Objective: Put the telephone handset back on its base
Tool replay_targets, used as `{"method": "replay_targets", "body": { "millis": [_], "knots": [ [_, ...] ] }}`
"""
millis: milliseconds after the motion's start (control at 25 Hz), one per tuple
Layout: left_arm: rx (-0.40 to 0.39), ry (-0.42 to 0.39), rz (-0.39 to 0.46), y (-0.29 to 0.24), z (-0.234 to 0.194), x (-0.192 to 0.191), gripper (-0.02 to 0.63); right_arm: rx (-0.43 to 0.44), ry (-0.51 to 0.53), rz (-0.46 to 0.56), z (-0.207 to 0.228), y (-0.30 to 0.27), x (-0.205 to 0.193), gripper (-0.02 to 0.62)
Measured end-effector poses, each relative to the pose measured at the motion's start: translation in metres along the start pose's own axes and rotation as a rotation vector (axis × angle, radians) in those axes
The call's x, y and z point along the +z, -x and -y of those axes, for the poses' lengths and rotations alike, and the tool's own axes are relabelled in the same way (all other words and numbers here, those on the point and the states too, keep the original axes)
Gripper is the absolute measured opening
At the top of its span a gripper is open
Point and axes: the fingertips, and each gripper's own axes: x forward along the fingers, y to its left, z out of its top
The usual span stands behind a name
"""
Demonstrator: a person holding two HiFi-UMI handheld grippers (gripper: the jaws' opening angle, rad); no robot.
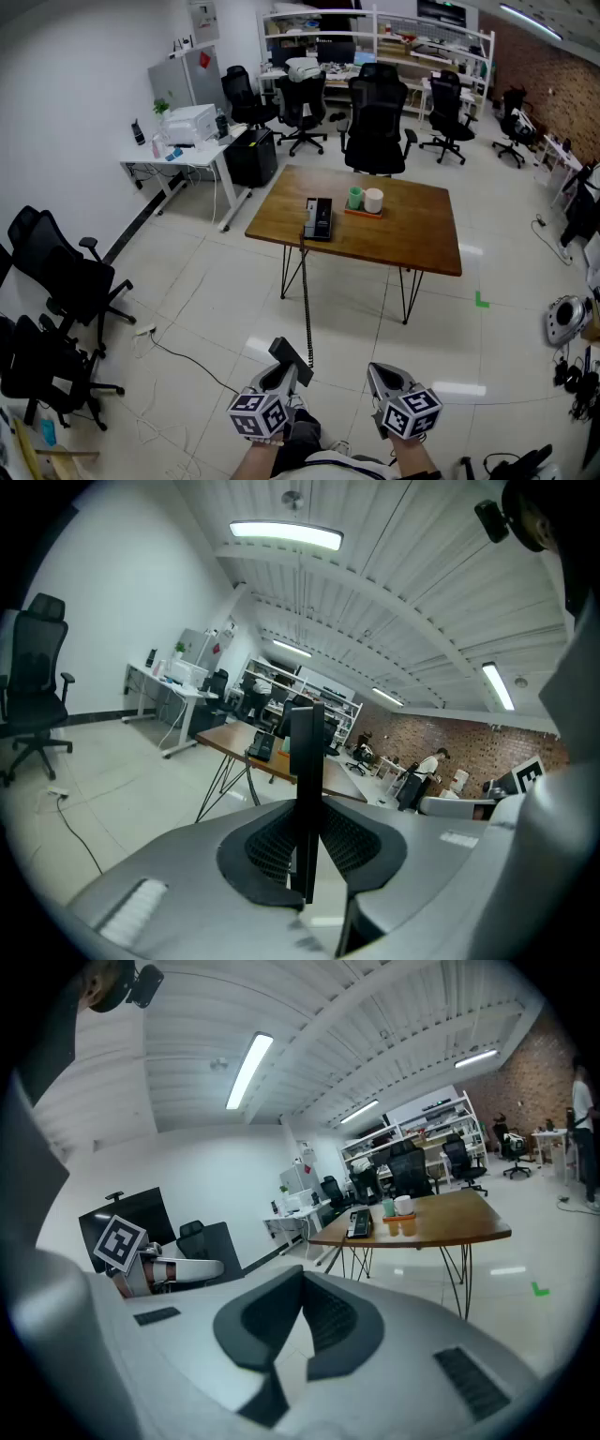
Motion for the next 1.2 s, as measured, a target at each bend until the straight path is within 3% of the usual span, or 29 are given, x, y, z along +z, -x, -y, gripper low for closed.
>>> {"method": "replay_targets", "body": {
  "millis": [600, 1000, 1200],
  "knots": [
    [-0.038, 0.036, -0.032, -0.097, -0.095, 0.086, 0.071, -0.056, -0.005, -0.009, 0.025, -0.138, 0.066, 0.009],
    [-0.155, 0.043, -0.116, -0.159, -0.129, 0.116, 0.071, -0.090, -0.004, 0.016, 0.025, -0.199, 0.096, 0.009],
    [-0.270, 0.097, -0.195, -0.198, -0.135, 0.121, 0.071, -0.113, -0.021, 0.014, 0.041, -0.218, 0.102, 0.009]
  ]
}}
